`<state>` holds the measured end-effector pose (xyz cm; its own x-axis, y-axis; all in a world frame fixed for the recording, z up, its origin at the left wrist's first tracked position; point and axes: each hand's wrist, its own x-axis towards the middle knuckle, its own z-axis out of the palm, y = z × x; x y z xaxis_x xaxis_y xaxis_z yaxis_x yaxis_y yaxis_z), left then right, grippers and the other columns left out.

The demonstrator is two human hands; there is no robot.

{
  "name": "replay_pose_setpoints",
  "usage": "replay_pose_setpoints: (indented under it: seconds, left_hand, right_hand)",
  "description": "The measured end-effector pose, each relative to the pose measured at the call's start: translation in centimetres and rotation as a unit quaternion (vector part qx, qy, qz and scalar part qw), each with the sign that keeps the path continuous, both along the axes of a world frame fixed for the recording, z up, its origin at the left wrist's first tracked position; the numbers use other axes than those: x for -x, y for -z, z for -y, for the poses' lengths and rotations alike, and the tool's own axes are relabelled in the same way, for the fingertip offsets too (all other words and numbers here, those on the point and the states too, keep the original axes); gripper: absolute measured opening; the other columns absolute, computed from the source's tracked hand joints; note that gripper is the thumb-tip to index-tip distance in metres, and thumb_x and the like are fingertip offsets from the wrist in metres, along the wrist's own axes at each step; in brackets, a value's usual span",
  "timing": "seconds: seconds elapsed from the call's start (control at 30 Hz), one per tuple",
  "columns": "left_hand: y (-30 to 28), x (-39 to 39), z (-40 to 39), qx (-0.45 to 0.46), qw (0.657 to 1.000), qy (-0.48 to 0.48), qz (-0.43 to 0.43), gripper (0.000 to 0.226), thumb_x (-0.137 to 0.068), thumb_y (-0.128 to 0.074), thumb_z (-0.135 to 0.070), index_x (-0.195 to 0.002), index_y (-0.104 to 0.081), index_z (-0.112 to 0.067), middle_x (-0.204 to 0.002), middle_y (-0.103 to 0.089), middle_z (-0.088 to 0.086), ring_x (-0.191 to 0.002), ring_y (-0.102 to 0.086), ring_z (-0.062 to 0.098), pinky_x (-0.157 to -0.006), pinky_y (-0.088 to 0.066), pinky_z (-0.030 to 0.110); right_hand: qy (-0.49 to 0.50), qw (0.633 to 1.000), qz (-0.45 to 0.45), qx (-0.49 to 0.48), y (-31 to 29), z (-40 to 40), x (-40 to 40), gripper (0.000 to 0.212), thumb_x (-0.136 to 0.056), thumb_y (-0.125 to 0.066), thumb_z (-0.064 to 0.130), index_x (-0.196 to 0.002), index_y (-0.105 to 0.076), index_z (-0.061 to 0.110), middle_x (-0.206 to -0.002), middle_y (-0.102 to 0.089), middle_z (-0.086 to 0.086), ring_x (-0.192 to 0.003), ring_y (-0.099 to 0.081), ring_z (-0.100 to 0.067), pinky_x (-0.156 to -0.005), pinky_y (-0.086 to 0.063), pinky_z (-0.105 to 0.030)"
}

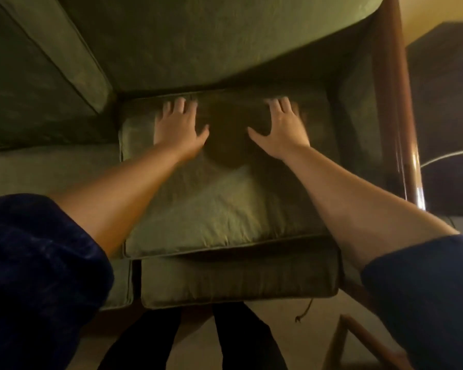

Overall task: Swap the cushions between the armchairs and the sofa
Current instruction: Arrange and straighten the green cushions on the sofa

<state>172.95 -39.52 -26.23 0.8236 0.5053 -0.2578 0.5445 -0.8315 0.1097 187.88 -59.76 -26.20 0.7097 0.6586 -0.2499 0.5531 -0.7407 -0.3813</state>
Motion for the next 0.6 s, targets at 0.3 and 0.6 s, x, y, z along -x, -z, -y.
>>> replay_pose_setpoints:
  seconds: [0.3,0.6]
  left_hand:
    - [0.7,-4.7,-4.0,0.013,0.991,-0.006,-0.132,0.130,-0.061,-0.042,-0.098,-0.155,-0.023,-0.009,-0.159,-0.029,0.019,-0.145,-0.027,0.038,-0.118,-0.022,0.049]
    - [-9.8,-0.1,-0.1,0.195,0.960,0.077,-0.184,0.068,-0.047,-0.062,-0.094,-0.073,-0.067,-0.031,-0.071,-0.065,-0.013,-0.072,-0.066,0.011,-0.068,-0.054,0.032]
  right_hand:
    - [-0.081,0.982,-0.035,0.169,0.2,-7.0,-5.2,0.141,-0.042,-0.067,0.097,-0.154,-0.032,0.019,-0.155,-0.040,-0.009,-0.147,-0.030,-0.032,-0.121,-0.006,-0.056]
    - [-0.133,0.955,-0.191,0.182,-8.3,-0.7,0.4,0.068,-0.039,-0.084,0.083,-0.077,-0.065,0.030,-0.078,-0.066,0.012,-0.078,-0.065,-0.012,-0.074,-0.059,-0.036]
